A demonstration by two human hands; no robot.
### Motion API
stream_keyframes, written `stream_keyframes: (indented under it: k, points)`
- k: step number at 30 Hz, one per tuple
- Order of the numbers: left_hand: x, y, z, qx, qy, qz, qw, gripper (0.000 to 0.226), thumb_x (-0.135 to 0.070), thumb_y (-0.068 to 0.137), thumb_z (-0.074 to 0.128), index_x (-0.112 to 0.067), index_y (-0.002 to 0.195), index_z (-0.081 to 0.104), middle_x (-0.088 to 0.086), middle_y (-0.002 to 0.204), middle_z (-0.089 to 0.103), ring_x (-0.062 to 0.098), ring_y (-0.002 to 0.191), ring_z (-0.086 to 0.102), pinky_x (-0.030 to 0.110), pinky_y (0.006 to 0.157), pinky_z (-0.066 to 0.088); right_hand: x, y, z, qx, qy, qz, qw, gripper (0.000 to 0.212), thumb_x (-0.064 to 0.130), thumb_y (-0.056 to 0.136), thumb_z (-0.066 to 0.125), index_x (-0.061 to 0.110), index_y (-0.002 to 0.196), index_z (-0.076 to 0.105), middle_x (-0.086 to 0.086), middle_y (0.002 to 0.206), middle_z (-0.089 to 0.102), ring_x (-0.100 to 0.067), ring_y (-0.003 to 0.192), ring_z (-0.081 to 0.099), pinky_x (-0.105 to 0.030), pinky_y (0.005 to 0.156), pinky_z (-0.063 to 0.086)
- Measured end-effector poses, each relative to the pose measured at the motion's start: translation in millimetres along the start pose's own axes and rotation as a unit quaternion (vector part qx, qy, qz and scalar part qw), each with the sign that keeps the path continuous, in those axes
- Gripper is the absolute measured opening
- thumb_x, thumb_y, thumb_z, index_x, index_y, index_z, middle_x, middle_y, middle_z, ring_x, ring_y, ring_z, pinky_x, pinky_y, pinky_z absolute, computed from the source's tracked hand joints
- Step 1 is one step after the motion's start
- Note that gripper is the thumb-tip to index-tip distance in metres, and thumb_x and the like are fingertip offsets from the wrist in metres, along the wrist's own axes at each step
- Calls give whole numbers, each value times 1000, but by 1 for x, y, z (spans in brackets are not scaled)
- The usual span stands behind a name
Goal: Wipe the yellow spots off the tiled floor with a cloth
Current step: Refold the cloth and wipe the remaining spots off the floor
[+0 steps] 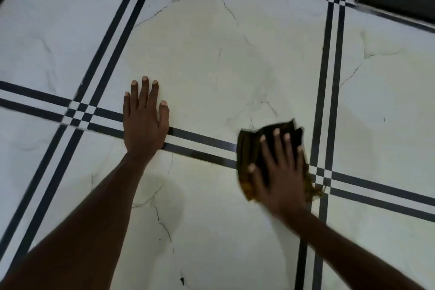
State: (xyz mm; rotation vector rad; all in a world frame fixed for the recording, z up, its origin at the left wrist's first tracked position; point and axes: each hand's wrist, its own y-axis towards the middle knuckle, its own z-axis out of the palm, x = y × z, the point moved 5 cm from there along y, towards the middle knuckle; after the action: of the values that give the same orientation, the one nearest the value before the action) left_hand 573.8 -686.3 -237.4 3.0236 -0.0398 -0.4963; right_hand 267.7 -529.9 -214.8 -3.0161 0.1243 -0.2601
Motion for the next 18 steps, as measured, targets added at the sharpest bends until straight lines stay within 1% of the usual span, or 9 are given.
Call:
stream_keyframes:
  k: [3,5,7,9,10,12,14,16,18]
  points:
    - [3,-2,-1,-7,2,1,1000,62,-45,110,17,-18,166,25,6,175,19,27,164,11,48,133,12,98,-21,20,46,16,-196,979,73,61,105,36,30,168,14,-4,177,-1,-29,164,-6,-65,127,7]
    - [2,-1,1,-12,-5,4,1000,62,-44,110,18,-18,165,28,7,175,21,27,164,12,48,133,13,126,28,25,21,24,-269,963,69,61,106,35,32,166,22,-3,177,10,-27,164,1,-61,129,5]
    - [2,1,1,-12,-7,5,1000,62,-44,110,18,-19,165,28,6,175,21,27,164,12,48,133,12,116,109,18,-36,20,-234,971,66,61,104,38,32,163,32,-4,174,23,-27,163,14,-58,129,9]
    - [1,-1,2,-6,-8,5,1000,63,-45,109,16,-20,166,25,5,175,19,25,164,10,47,134,10,62,172,4,-70,0,-119,990,65,61,104,38,34,162,35,-5,172,29,-29,161,22,-58,128,17]
    - [1,0,2,-6,-7,4,1000,63,-46,109,15,-20,166,25,5,176,18,25,164,9,47,134,10,31,185,-1,-83,-9,-67,994,65,62,105,35,34,163,31,-5,173,26,-29,161,20,-59,128,17]
    - [2,1,2,-7,-6,2,1000,64,-46,109,15,-19,166,24,5,176,18,26,164,9,48,134,10,-11,171,-9,-84,13,-5,996,67,62,107,27,33,166,20,-6,175,17,-30,163,10,-60,129,13]
    - [0,2,3,-3,0,0,1000,64,-46,109,16,-19,166,24,6,176,17,27,164,9,48,134,10,-6,108,-6,-83,23,41,995,68,60,108,26,28,167,17,-9,176,11,-31,164,3,-62,129,11]
    - [2,1,1,-2,8,-4,1000,63,-45,109,16,-19,166,23,6,176,17,27,164,9,48,134,11,52,34,13,-47,16,-9,999,70,57,107,31,26,168,16,-9,177,6,-31,164,-2,-61,130,6]
    - [1,0,-1,-4,0,-1,1000,63,-43,109,17,-18,166,25,7,175,19,27,164,11,48,134,11,118,4,29,5,29,-140,990,70,58,106,33,29,168,15,-5,177,3,-29,164,-5,-61,130,3]
